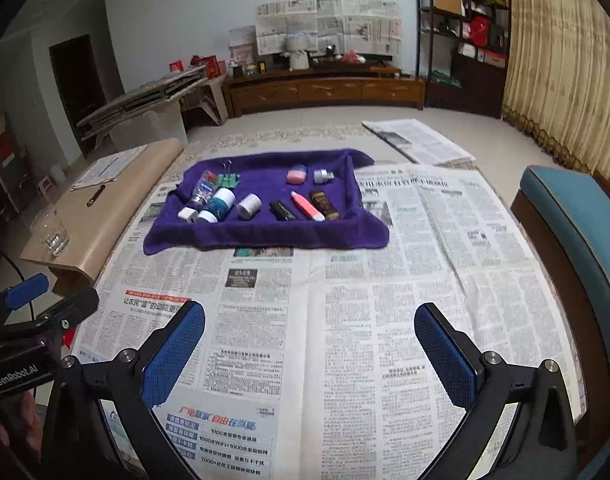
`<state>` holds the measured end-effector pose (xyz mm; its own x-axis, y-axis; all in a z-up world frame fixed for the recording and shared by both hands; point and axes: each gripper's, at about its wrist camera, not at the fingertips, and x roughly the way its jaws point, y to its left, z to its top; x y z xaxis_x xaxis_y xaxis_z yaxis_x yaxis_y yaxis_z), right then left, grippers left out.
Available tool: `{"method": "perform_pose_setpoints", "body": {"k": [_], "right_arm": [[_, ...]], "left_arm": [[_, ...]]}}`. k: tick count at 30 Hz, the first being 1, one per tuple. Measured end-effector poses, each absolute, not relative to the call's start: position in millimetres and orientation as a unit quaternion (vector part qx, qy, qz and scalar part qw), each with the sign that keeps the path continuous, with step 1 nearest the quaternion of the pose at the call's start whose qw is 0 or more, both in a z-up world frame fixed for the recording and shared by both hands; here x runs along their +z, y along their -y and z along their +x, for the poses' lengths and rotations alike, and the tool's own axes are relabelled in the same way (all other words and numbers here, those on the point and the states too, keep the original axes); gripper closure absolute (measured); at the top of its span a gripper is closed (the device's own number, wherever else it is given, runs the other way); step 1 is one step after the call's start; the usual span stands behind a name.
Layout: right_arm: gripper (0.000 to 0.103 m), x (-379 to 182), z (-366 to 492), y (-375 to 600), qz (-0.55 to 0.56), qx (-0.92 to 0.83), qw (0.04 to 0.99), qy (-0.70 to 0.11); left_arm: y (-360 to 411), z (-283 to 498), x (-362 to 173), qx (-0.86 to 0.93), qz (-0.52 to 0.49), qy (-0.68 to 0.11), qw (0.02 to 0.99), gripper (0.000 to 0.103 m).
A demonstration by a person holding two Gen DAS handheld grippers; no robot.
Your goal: Organize rigid objects
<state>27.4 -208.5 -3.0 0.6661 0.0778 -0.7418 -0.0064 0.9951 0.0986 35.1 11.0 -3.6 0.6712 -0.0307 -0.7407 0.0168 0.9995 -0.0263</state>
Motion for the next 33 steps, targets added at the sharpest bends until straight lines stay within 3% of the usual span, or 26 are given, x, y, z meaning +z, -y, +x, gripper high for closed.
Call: {"method": "perform_pose_setpoints", "body": {"k": [33], "right_arm": [[0.000, -9.4, 18.9, 212.2, 0.047, 0.024, 0.909, -0.413]], "left_arm": [[-2.3, 26.2, -14.0, -0.002, 0.016, -0.410, 0.912, 0.000]]}}
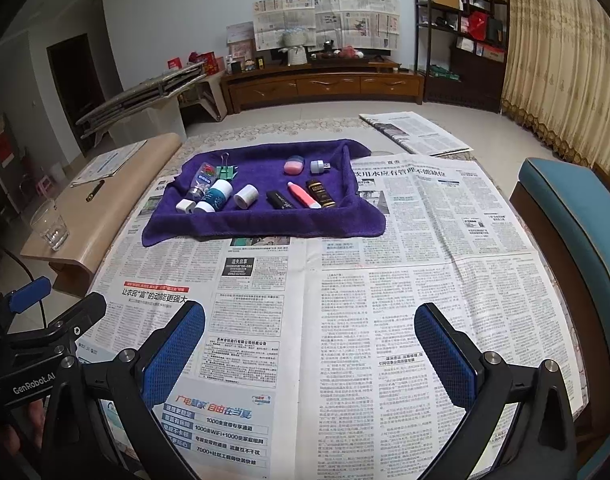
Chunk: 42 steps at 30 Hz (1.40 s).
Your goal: Organize rigid objects
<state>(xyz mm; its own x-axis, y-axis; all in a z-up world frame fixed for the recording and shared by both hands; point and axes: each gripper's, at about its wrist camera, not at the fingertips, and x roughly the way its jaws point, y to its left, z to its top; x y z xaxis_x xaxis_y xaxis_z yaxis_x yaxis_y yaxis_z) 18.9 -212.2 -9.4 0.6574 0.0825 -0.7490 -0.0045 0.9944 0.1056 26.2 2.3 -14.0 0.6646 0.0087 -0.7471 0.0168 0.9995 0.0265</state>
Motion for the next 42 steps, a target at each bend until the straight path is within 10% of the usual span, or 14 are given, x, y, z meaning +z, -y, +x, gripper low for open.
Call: {"method": "perform_pose_setpoints", "body": {"k": [42], "right_arm": [[0.000, -6.6, 17.6, 213.0, 0.049, 0.025, 0.912, -0.407]], "left_arm": [[-2.6, 26.8, -22.3, 0.002, 0.021, -0.420, 0.907, 0.000]]}}
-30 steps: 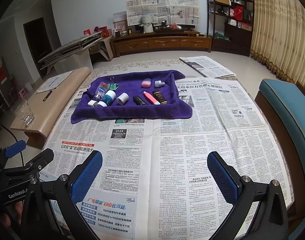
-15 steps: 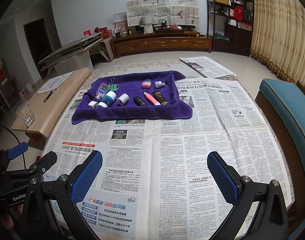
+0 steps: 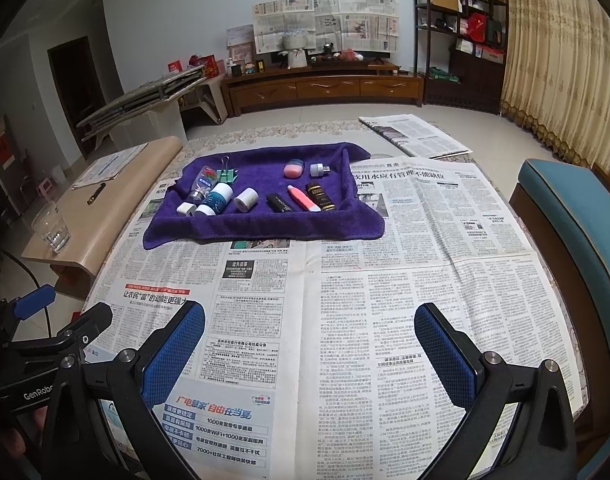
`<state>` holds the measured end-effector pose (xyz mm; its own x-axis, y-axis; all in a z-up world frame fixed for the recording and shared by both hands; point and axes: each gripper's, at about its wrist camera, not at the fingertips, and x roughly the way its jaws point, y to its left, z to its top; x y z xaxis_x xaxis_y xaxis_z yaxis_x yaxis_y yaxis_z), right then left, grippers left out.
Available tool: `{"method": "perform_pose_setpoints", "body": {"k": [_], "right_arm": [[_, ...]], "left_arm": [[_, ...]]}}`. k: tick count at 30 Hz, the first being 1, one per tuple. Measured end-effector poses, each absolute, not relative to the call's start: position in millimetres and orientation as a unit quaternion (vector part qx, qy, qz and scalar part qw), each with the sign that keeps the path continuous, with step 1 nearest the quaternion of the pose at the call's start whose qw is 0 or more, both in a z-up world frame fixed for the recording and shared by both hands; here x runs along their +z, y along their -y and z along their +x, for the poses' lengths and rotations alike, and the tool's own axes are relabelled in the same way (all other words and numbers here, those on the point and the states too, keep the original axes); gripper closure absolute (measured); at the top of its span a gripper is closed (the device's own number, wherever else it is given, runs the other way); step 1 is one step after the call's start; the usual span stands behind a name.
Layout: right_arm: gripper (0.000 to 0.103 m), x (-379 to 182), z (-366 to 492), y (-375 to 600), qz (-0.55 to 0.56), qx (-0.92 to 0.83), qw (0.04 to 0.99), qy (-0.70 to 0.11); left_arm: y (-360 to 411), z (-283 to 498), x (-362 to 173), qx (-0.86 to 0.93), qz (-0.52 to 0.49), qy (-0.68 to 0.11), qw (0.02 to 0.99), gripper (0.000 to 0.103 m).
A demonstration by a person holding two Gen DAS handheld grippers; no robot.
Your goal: Organize rigid objects
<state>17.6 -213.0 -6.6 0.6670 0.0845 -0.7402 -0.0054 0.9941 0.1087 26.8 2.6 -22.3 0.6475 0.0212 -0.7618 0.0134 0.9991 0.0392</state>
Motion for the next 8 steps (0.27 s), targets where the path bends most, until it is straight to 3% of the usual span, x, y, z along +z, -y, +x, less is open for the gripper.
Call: {"method": "perform_pose_setpoints", "body": {"k": [8], "right_arm": [[0.000, -6.9, 17.8, 216.4, 0.052, 0.023, 0.911, -0.409]], "left_arm": [[-2.0, 25.9, -20.7, 0.003, 0.025, -0.417, 0.909, 0.000]]}}
